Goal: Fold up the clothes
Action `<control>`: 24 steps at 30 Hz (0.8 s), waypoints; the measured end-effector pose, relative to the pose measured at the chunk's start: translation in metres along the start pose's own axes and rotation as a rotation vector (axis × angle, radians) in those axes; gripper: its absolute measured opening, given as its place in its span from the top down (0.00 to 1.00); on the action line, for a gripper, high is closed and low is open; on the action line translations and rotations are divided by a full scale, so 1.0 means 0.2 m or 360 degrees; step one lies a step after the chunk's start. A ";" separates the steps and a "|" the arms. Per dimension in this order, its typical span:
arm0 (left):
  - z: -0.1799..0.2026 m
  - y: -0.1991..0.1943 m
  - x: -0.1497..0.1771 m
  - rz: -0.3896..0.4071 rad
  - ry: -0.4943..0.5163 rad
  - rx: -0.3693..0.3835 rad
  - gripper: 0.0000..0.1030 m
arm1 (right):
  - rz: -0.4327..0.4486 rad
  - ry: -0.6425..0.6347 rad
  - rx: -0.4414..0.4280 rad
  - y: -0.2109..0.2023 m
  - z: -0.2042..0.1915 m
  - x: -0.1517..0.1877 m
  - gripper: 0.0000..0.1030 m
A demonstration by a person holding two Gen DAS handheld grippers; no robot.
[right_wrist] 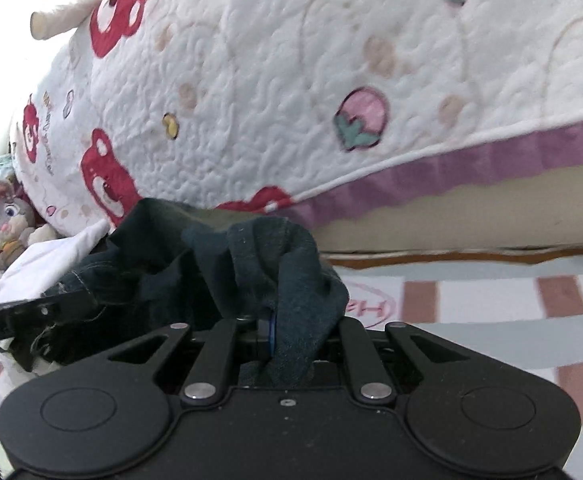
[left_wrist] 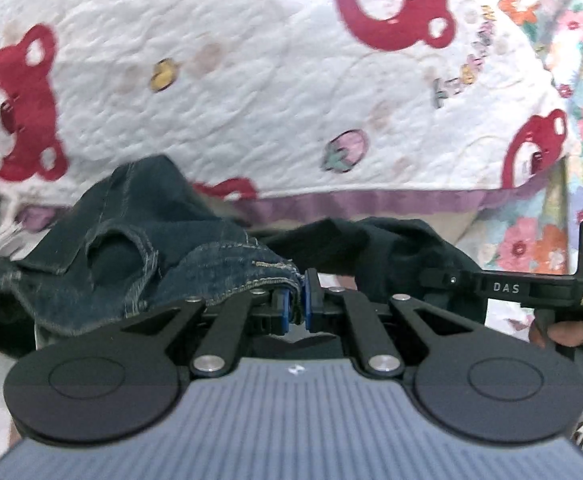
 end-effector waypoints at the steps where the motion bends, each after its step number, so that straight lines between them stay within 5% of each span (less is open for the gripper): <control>1: 0.05 0.01 -0.03 -0.0002 -0.0001 0.0029 0.95 | 0.0015 0.0001 0.0019 -0.03 0.03 -0.02 0.88; 8: 0.60 0.06 -0.20 -0.0083 0.0154 0.0363 0.95 | 0.0110 -0.0066 0.0238 -0.39 0.31 -0.21 0.88; 14: 1.01 -0.16 -0.51 0.0026 0.0146 0.0836 0.95 | 0.0266 -0.0236 0.0587 -0.99 0.57 -0.50 0.88; 17: 1.08 -0.24 -0.55 0.0063 0.0137 0.0948 0.93 | 0.0275 -0.0275 0.0741 -1.23 0.71 -0.56 0.85; 18: 1.08 -0.26 -0.53 0.0091 0.0158 0.0930 0.90 | 0.0260 -0.0280 0.0786 -1.29 0.76 -0.55 0.79; 20: 1.01 -0.22 -0.45 0.0168 0.0246 0.0718 0.78 | 0.0124 -0.0239 0.0883 -1.31 0.87 -0.46 0.48; 21: 0.93 -0.15 -0.39 0.0132 0.0241 0.0598 0.55 | 0.0022 -0.0189 0.0948 -1.29 0.93 -0.37 0.40; 22: 0.83 -0.08 -0.32 0.0061 0.0207 0.0500 0.43 | -0.0060 -0.0135 0.0995 -1.26 0.97 -0.28 0.40; 24: 0.63 0.08 -0.18 -0.0080 0.0138 0.0304 0.43 | -0.0219 -0.0017 0.1026 -1.16 1.03 -0.06 0.40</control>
Point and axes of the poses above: each gripper's, at about its wrist camera, not at the fingertips, and y roughly the way its jaws point, z to its right, x to its underside, the point moved 4 cm from there along y, roughly the way its jaws point, and after that the axes turned 10 degrees about -y, right-handed, at the moved point
